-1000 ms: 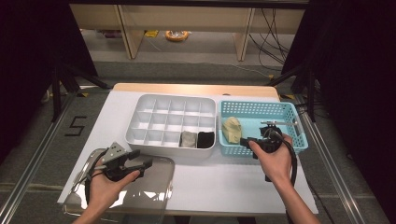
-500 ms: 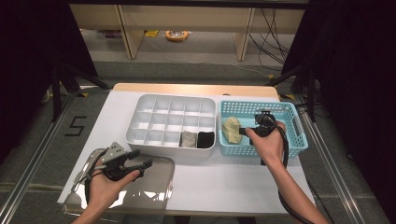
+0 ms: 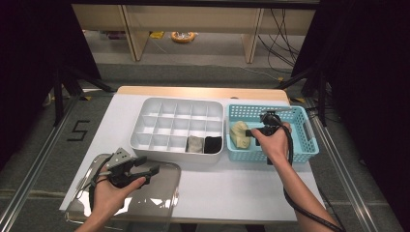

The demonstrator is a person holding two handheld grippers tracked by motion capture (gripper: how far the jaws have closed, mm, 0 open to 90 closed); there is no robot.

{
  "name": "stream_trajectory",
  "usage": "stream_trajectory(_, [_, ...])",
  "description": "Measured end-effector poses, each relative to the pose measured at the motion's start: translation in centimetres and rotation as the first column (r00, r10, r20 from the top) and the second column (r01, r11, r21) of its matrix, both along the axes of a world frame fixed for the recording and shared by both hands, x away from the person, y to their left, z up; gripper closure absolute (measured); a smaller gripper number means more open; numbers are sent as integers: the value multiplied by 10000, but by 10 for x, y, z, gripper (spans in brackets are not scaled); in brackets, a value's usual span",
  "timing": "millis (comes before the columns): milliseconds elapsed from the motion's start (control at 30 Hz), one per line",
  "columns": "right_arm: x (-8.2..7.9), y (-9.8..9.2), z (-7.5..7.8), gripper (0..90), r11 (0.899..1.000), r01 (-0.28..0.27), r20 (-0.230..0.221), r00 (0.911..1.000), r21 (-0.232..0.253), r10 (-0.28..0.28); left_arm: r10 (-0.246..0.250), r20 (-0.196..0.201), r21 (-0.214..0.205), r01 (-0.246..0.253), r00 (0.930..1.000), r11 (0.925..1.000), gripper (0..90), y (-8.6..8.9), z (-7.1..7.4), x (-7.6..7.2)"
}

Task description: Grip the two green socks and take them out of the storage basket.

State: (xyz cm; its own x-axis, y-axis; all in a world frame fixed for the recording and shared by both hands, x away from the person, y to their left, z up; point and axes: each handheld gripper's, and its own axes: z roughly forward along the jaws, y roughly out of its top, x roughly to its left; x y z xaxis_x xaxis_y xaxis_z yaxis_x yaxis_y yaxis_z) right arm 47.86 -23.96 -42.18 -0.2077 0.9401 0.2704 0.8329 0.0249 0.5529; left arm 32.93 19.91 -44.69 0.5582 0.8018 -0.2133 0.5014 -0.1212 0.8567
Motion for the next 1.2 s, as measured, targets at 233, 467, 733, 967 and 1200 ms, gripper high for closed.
stream_trajectory(233, [11, 5, -5, 536, 9999, -5, -80, 10000, -135, 4, -25, -12, 31, 25, 10000, 10000, 350, -1, -1, 0])
stream_trajectory(467, [17, 8, -8, 637, 9993, -349, -693, 9970, -142, 339, -23, -78, -14, 23, 10000, 10000, 353, -1, -2, 0])
stream_trajectory(733, [14, 11, -5, 828, 9990, -444, -930, 9947, -75, 435, 51, -57, -64, -52, 10000, 10000, 354, 1, -2, 0])
stream_trajectory(967, [-1, 7, 4, 836, 9975, -697, -241, 9973, -75, 695, 35, -38, -49, -35, 10000, 10000, 355, 0, -2, 0])
stream_trajectory(1200, [-22, 7, 21, 837, 9990, -323, -292, 9990, 317, 332, 7, -114, 25, -6, 9999, 10000, 355, -2, -3, 1])
